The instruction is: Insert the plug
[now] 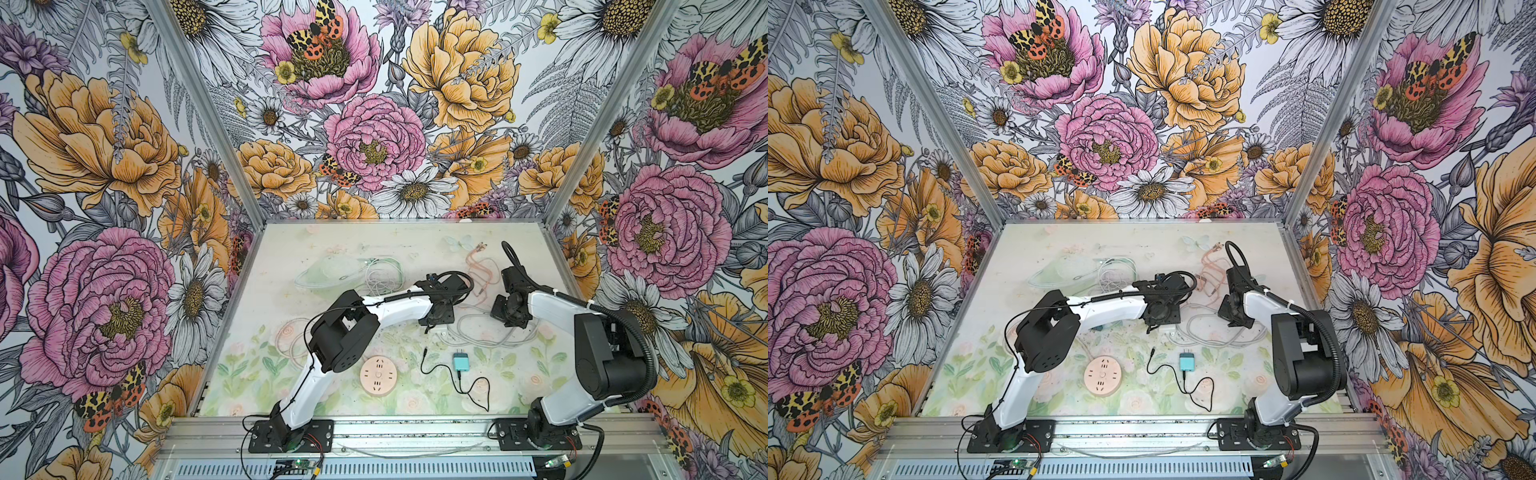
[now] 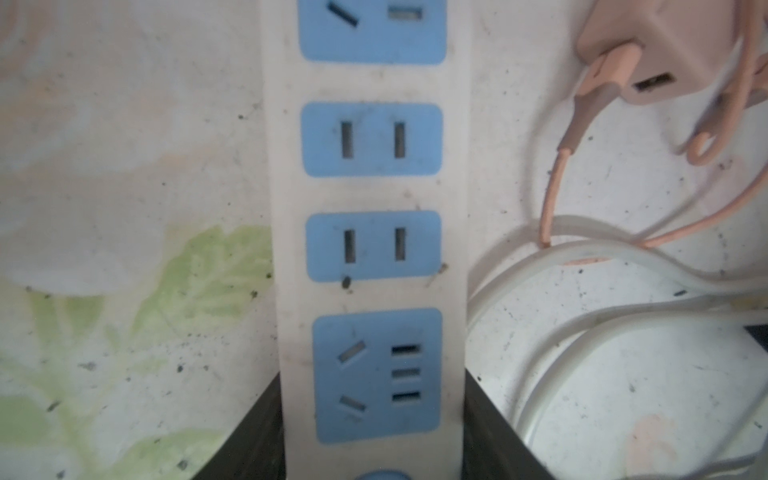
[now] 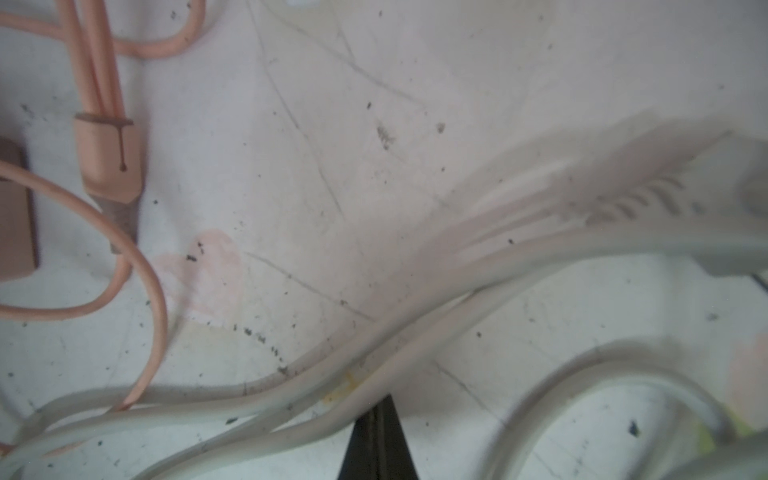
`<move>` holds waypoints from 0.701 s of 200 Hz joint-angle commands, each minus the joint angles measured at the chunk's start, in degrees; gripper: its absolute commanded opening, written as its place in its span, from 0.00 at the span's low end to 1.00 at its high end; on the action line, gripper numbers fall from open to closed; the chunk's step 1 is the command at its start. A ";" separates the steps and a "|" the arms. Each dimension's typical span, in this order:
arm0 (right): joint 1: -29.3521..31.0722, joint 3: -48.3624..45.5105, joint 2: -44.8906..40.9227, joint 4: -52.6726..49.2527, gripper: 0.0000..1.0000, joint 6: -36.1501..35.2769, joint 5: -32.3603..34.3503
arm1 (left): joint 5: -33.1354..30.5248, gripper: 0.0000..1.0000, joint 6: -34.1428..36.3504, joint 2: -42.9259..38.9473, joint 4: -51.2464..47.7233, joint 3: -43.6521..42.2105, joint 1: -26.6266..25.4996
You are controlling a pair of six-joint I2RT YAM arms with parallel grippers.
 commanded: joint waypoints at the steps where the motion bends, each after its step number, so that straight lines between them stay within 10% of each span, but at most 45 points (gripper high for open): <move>1: -0.74 -0.53 -2.93 0.67 0.00 -0.96 2.34 | 1.85 0.58 0.29 4.93 -2.35 -0.29 -0.76; 43: -1.46 -0.11 -5.15 0.47 0.24 -0.99 2.13 | 3.54 0.63 0.01 5.41 -2.40 2.72 -2.72; 140: -1.84 3.55 -9.29 -0.53 0.26 -1.24 0.92 | -6.11 0.68 4.18 -3.45 -7.78 1.19 -1.63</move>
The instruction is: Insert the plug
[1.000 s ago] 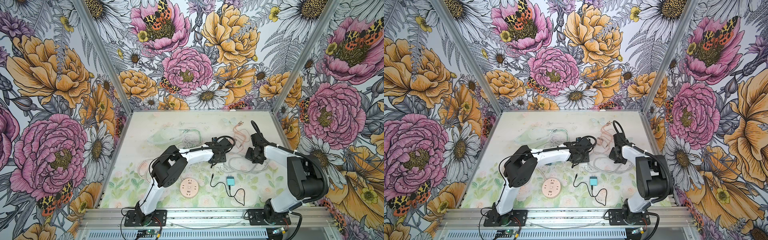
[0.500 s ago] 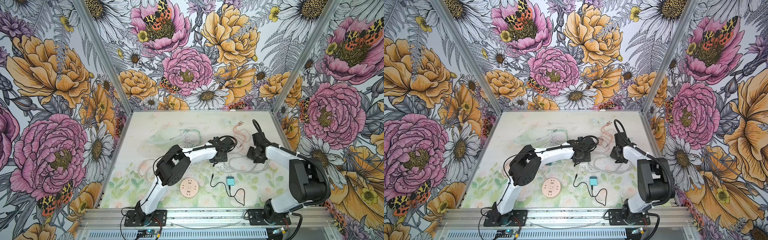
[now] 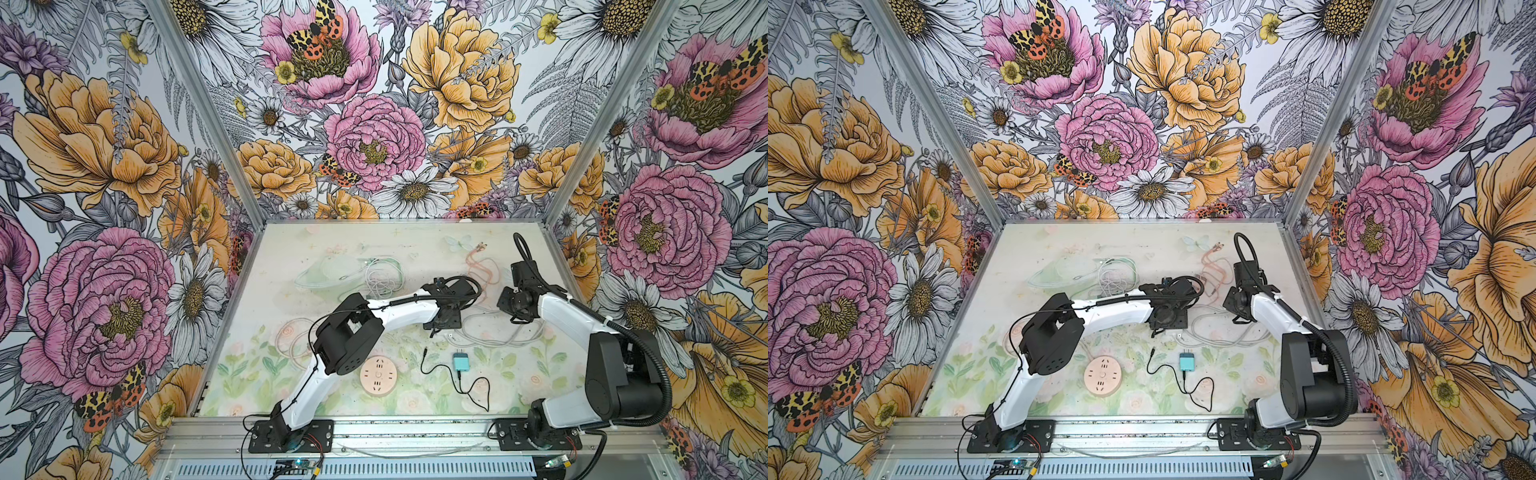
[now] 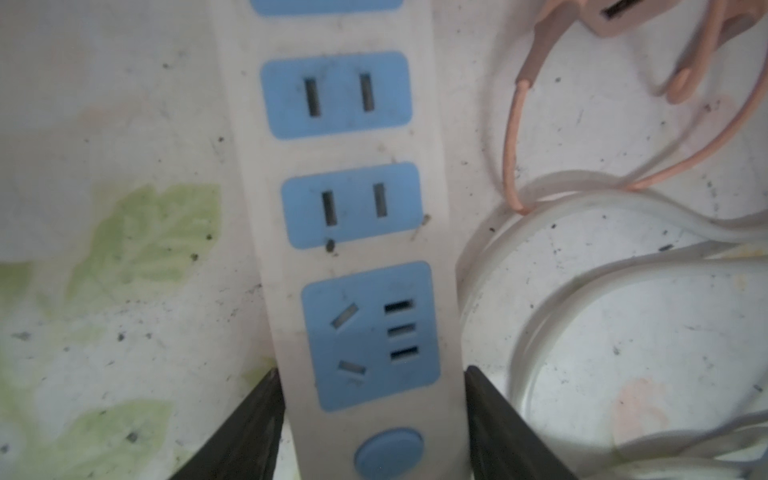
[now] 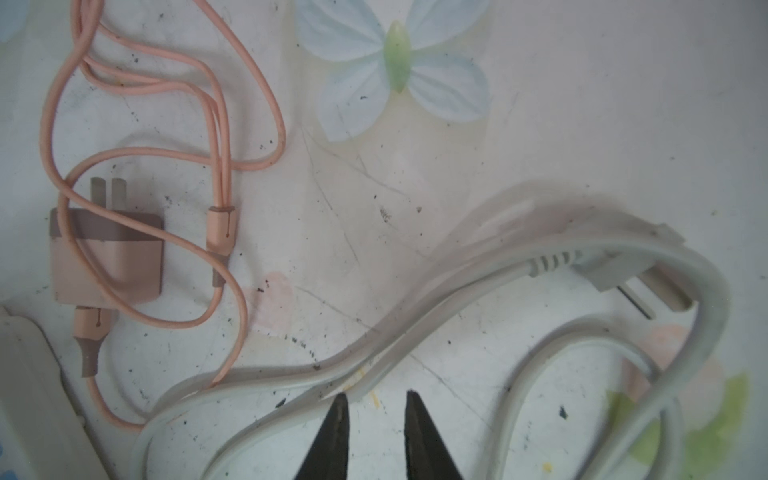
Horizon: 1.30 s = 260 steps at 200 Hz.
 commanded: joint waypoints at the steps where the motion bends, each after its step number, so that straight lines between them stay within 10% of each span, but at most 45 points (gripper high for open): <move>1: -0.33 2.46 -2.33 -0.23 0.26 -0.57 0.21 | -5.60 0.68 3.51 -4.08 -5.26 -0.76 0.90; 116: -0.42 5.94 -4.32 -1.48 0.33 -2.79 0.63 | -2.54 0.67 15.75 -2.40 -6.88 8.74 6.45; 184: -0.42 6.83 -2.34 -1.46 0.33 -2.97 0.31 | -3.90 0.17 14.38 -7.92 -6.64 -2.23 8.32; 260: -0.37 7.48 -1.64 -1.52 0.33 -3.47 0.06 | -2.70 0.12 12.80 -3.98 -0.09 -4.91 9.17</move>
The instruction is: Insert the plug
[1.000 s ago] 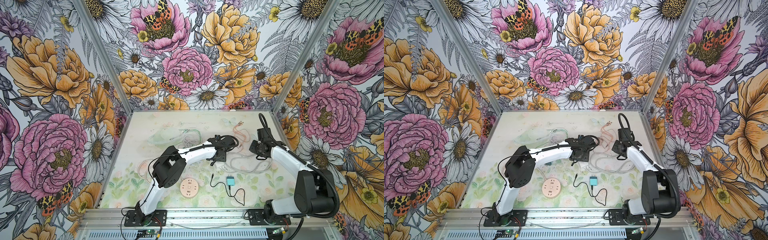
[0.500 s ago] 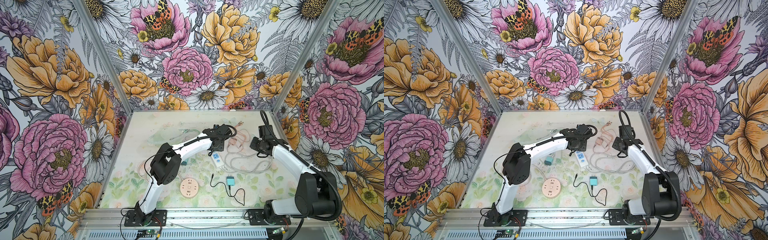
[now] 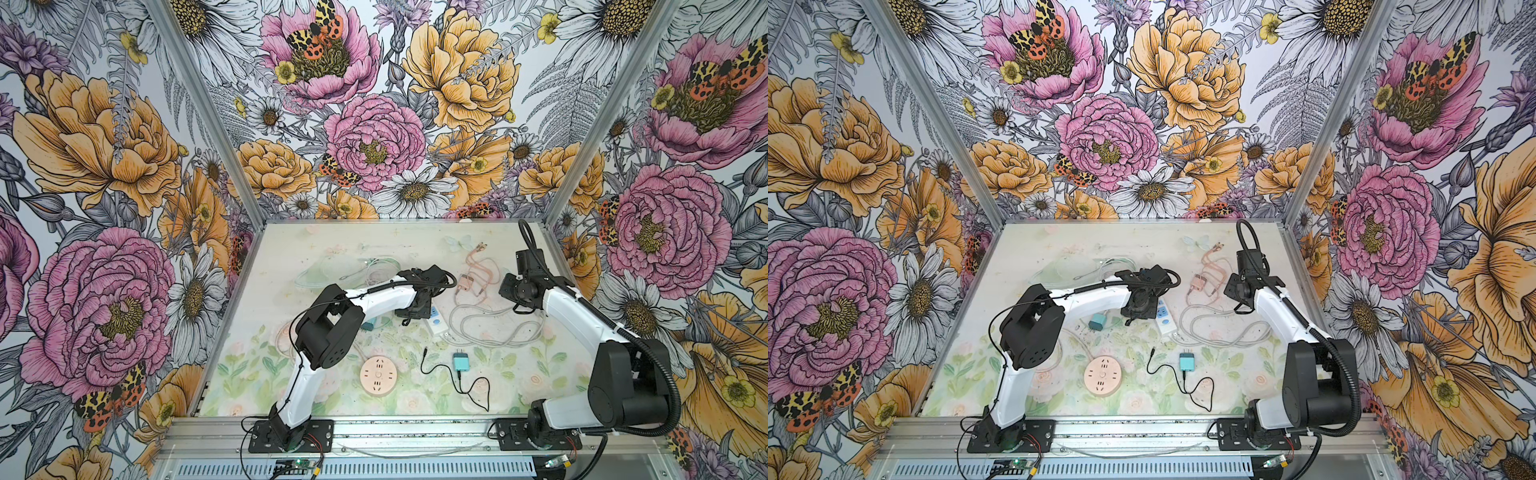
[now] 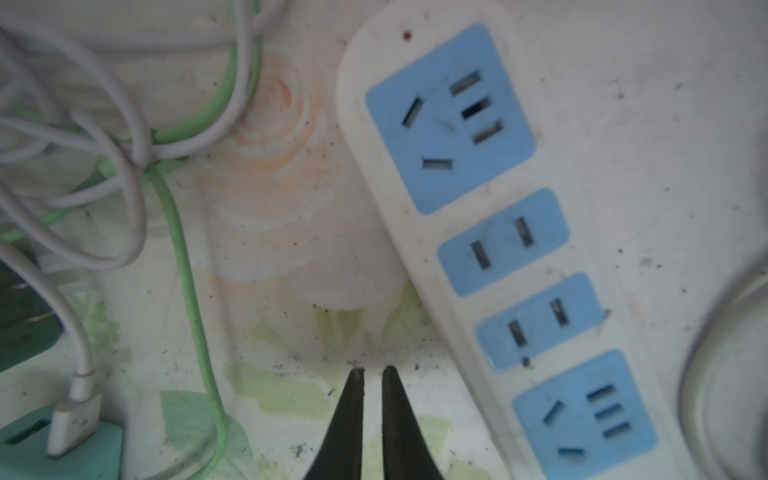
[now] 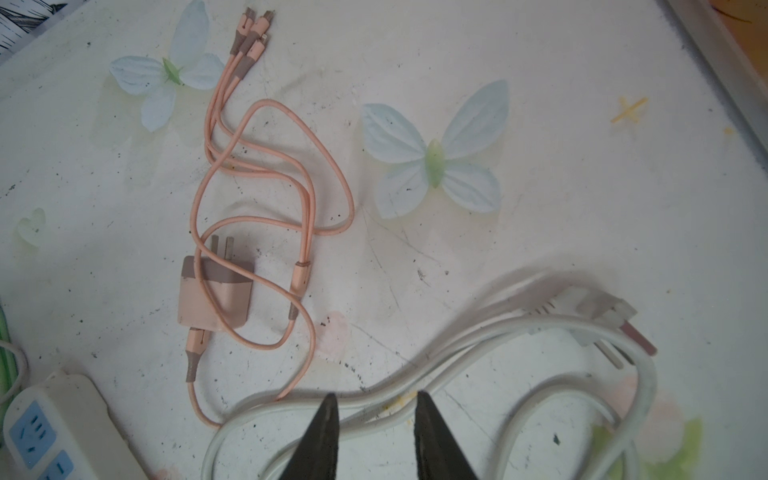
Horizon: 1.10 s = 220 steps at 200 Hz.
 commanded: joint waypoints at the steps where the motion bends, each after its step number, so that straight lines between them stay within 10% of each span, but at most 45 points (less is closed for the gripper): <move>1: -0.39 1.94 0.57 0.03 0.33 -0.89 0.28 | 0.84 0.12 -0.46 1.66 4.47 1.40 0.61; 136: -0.51 1.16 1.33 0.03 0.33 -1.66 1.33 | 4.79 0.13 5.23 8.28 5.47 11.37 -1.43; 220: -0.59 4.78 3.67 0.11 0.41 -1.20 1.27 | 2.51 0.44 18.99 1.38 4.38 15.03 4.33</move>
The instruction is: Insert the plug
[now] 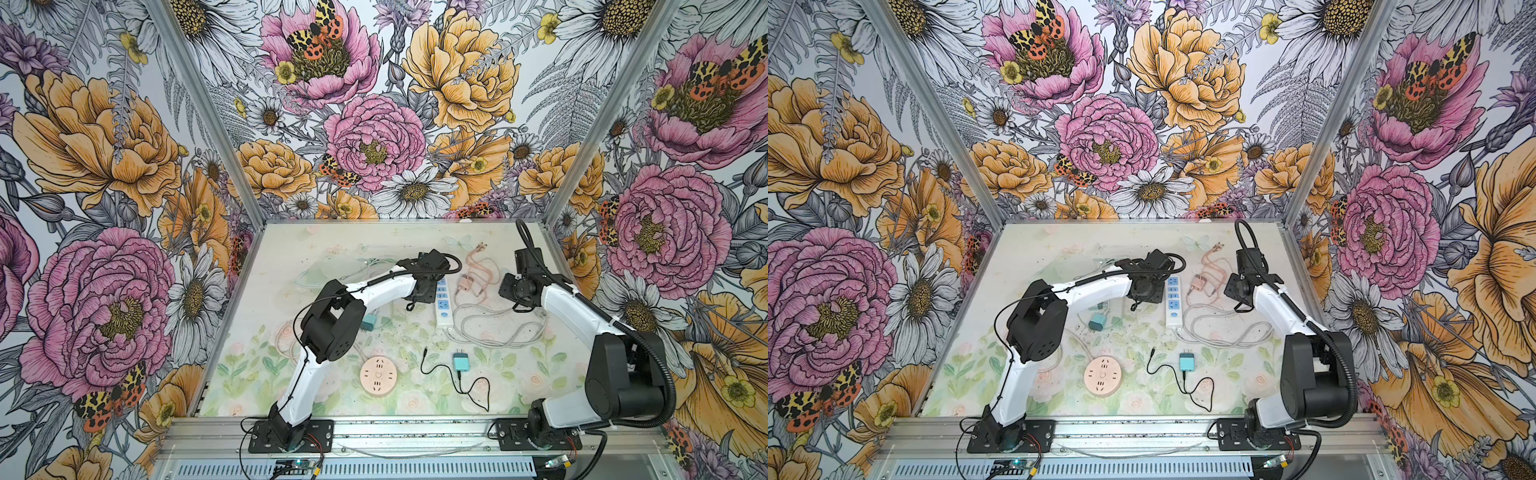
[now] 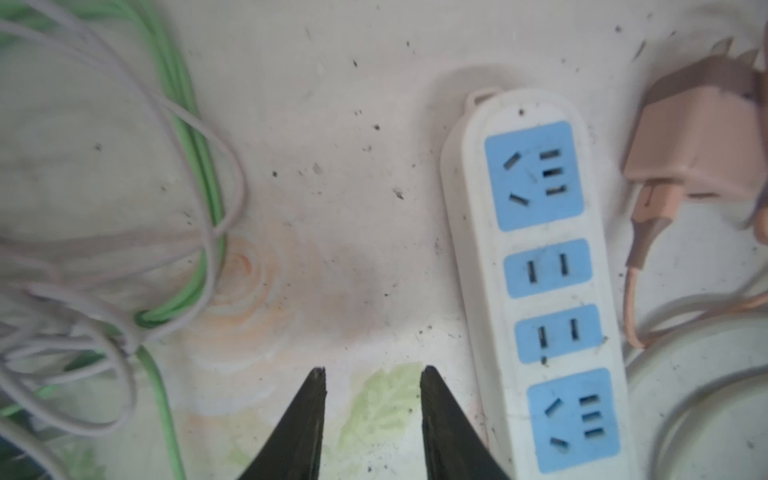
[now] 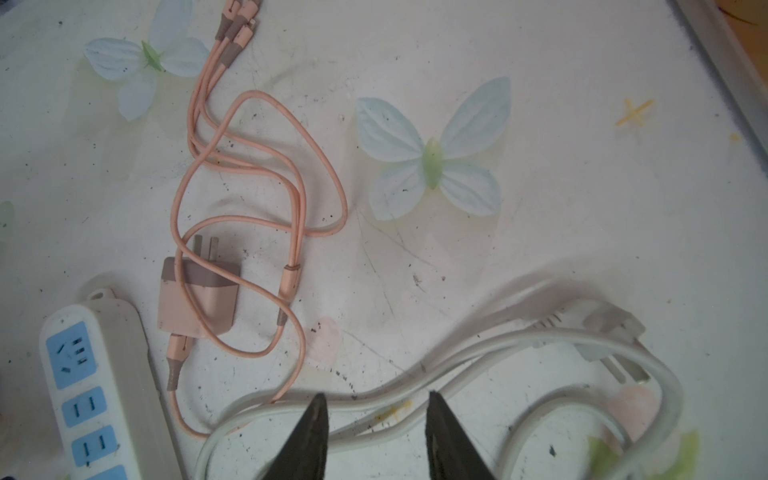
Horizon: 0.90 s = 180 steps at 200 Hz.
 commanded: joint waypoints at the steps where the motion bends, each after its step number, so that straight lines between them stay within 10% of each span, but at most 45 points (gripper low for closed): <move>1: -0.22 3.23 1.05 0.25 0.41 0.22 1.07 | 1.37 0.44 9.24 -1.69 0.99 5.67 0.50; 70: -0.33 10.37 9.17 0.44 0.41 0.02 2.27 | 6.99 0.48 17.10 10.06 -3.00 27.13 -0.05; 180: -0.48 21.31 25.14 0.35 0.41 -3.03 0.95 | 12.96 0.48 16.94 17.32 -2.94 34.51 0.51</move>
